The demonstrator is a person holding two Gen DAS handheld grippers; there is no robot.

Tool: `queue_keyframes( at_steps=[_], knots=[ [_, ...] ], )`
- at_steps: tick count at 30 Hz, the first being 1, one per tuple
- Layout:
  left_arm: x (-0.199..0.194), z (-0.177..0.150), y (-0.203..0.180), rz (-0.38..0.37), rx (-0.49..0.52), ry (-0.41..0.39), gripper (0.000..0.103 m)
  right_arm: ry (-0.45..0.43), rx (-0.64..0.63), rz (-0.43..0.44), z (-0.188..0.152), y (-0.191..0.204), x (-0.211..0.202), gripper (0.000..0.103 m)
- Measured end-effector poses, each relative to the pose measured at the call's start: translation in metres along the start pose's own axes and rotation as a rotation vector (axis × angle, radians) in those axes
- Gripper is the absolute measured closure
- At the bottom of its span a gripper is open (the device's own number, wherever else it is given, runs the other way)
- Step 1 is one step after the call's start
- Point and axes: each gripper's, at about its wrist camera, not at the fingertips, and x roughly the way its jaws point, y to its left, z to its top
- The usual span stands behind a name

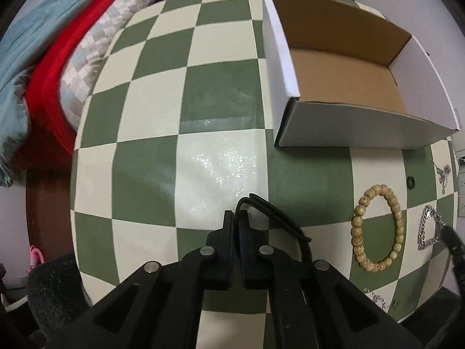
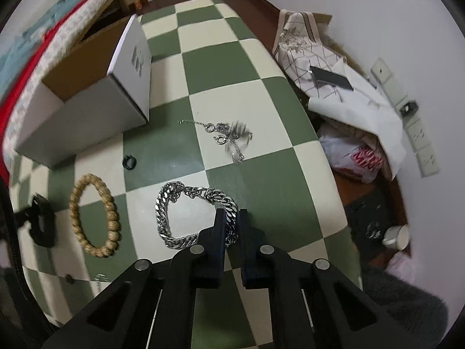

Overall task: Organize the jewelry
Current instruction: 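Grasp the black watch band with the left tool while the right tool grasps the thick silver chain bracelet, then carry the black band and silver chain bracelet over the cardboard box with both tools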

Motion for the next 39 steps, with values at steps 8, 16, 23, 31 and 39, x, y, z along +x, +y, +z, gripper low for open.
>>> queue_keyframes(
  at_steps=[8, 16, 23, 31, 39],
  knots=[
    [-0.036, -0.02, -0.006, 0.003, 0.014, -0.106, 0.103, -0.091, -0.003, 0.07, 0.003, 0.003, -0.056, 0.095],
    [-0.07, -0.013, -0.022, -0.001, 0.04, -0.232, 0.103, -0.154, -0.063, 0.065, 0.011, 0.02, -0.096, 0.095],
    [-0.109, -0.001, -0.02, -0.025, 0.031, -0.321, 0.103, -0.216, -0.116, 0.055, 0.025, 0.044, -0.125, 0.095],
    [-0.133, 0.026, -0.008, -0.05, -0.028, -0.368, 0.103, -0.292, -0.17, 0.062, 0.054, 0.076, -0.151, 0.095],
    [-0.131, 0.065, -0.004, -0.068, -0.047, -0.363, 0.103, -0.324, -0.213, 0.086, 0.1, 0.109, -0.151, 0.095]
  ],
)
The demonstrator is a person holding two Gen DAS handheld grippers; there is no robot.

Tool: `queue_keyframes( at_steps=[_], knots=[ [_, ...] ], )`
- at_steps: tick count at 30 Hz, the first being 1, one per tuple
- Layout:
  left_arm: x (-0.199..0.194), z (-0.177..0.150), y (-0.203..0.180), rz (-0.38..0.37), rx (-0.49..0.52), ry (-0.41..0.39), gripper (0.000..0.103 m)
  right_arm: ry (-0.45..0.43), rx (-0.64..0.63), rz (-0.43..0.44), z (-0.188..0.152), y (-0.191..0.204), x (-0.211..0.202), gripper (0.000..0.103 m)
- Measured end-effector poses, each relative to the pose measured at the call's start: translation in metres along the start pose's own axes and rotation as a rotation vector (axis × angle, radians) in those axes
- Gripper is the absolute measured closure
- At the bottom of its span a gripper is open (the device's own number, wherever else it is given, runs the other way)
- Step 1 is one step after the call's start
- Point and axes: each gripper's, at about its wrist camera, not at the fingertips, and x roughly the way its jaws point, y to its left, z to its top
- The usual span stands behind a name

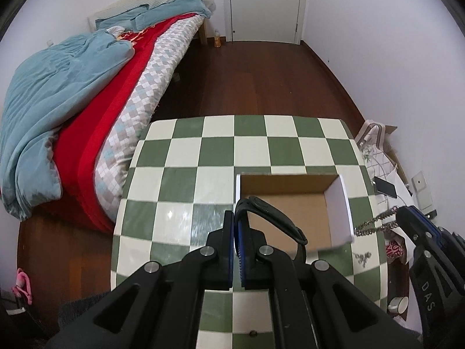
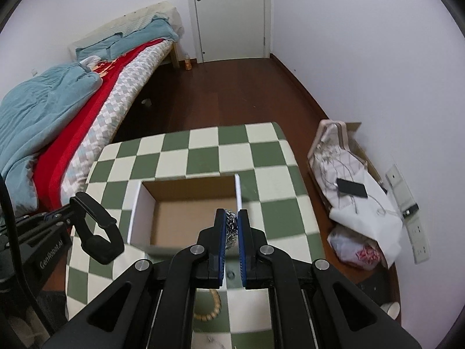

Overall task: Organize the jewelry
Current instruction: 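Carry the black band and silver chain bracelet over the cardboard box with both tools, then open both tools to drop the band and chain bracelet into the box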

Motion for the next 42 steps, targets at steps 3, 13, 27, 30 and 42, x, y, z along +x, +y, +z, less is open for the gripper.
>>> queue_keyframes(
  at_steps=[3, 13, 27, 30, 42],
  knots=[
    [0.02, 0.015, 0.001, -0.025, -0.017, 0.045, 0.103, 0.014, -0.005, 0.014, 0.014, 0.006, 0.016, 0.095],
    [0.088, 0.041, 0.004, -0.096, -0.082, 0.188, 0.103, 0.136, -0.008, 0.076, 0.039, 0.011, 0.091, 0.095],
    [0.102, 0.056, 0.006, -0.155, -0.118, 0.194, 0.006, 0.3, 0.006, 0.144, 0.043, -0.003, 0.141, 0.053],
    [0.096, 0.056, 0.008, -0.097, -0.096, 0.177, 0.0, 0.307, -0.009, 0.09, 0.04, -0.004, 0.137, 0.02],
    [0.073, 0.019, 0.023, 0.079, -0.043, 0.076, 0.0, 0.299, -0.083, -0.081, 0.004, 0.004, 0.121, 0.0]
  ],
)
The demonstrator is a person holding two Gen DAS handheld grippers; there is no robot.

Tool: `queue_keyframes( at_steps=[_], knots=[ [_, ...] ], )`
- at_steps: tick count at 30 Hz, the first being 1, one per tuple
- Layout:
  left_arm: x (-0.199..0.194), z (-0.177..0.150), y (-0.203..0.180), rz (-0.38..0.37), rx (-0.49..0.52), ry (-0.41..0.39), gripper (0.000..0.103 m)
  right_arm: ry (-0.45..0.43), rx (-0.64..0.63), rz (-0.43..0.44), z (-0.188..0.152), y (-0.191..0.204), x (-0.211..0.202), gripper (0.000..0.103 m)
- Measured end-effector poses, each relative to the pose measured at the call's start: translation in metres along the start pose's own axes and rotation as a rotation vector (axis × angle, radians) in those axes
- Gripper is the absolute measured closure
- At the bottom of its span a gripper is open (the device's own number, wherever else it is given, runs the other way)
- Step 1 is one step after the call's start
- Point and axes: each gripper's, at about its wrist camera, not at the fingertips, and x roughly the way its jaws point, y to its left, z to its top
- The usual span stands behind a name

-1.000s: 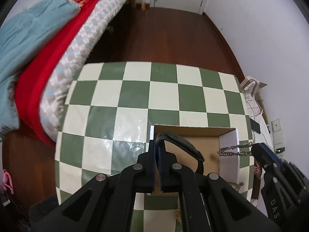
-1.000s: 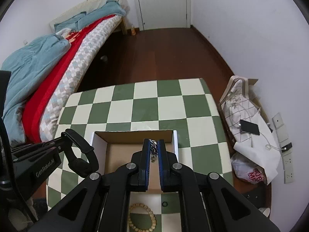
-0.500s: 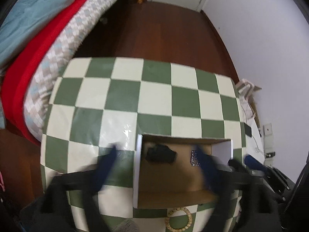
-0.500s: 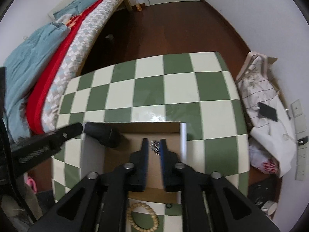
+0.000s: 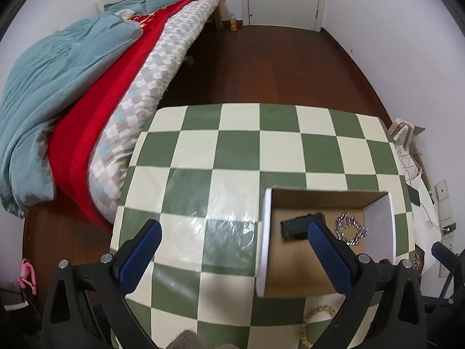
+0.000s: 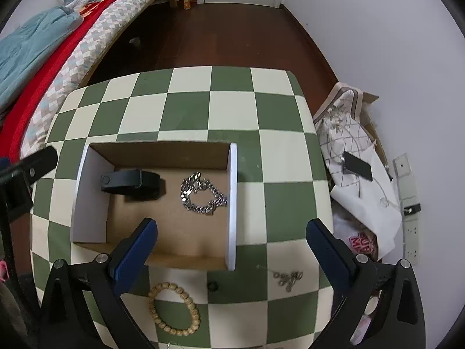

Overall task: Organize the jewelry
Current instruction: 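Open both tools to drop the band and chain bracelet into the box, then move both tools back toward the remaining jewelry on the table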

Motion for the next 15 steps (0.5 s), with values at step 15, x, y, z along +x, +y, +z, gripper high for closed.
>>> queue_keyframes(
  at_steps=[15],
  knots=[
    [-0.059, -0.039, 0.018, 0.025, -0.01, -0.086, 0.0, -0.108, 0.028, -0.014, -0.034, 0.001, -0.06, 0.0]
  ],
)
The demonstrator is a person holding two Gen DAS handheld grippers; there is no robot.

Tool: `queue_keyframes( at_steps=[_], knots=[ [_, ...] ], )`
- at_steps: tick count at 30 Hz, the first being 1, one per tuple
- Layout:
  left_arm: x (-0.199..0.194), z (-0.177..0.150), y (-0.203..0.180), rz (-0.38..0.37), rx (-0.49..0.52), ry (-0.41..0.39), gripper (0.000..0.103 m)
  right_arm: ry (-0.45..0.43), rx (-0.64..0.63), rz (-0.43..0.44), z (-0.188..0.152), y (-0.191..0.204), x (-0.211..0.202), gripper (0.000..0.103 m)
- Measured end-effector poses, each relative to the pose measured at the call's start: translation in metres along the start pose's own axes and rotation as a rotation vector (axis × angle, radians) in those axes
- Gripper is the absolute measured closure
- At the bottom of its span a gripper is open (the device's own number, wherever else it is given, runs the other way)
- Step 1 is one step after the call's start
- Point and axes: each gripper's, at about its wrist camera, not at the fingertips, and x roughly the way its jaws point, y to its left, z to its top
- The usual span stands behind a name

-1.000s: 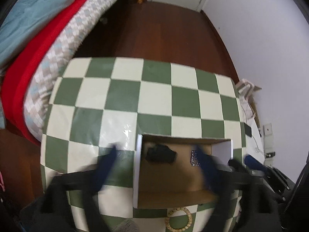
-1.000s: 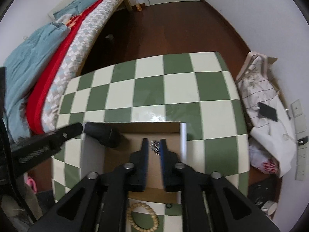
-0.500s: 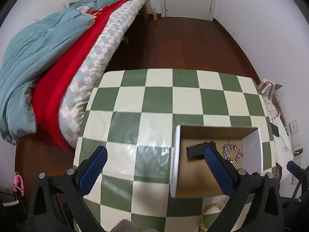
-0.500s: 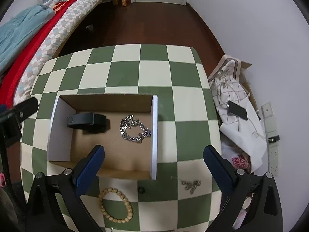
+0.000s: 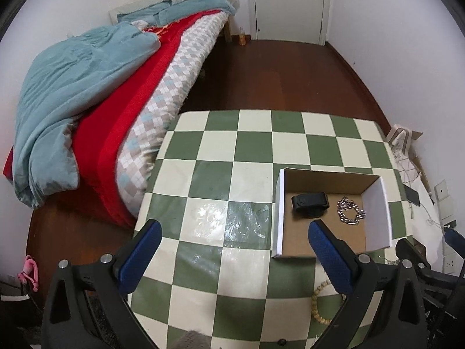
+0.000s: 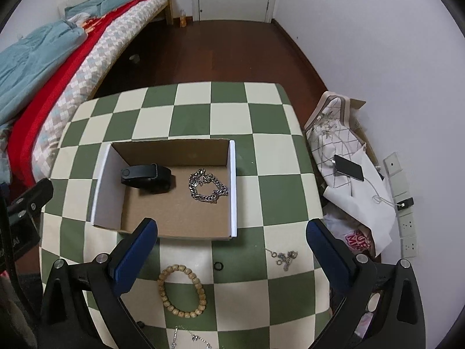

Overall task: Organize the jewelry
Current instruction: 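Move both tools back toward the remaining jewelry on the table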

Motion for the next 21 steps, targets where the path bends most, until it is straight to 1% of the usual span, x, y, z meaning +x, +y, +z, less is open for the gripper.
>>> queue_keyframes(
  at_steps=[9, 15, 19, 21],
  knots=[
    [-0.06, -0.012, 0.004, -0.021, 0.034, -0.093, 0.0, -0.109, 0.042, 0.009, -0.015, -0.005, -0.066, 0.0],
    [-0.094, -0.019, 0.012, -0.024, 0.031, -0.147, 0.0, -0.166, 0.067, 0.027, -0.026, -0.009, -0.107, 0.0],
    [-0.103, -0.031, 0.015, -0.024, 0.03, -0.152, 0.0, -0.176, 0.083, 0.045, -0.041, -0.013, -0.124, 0.0],
    [-0.099, -0.043, 0.015, -0.014, 0.041, -0.132, 0.0, -0.16, 0.092, 0.056, -0.052, -0.016, -0.125, 0.0]
  ],
)
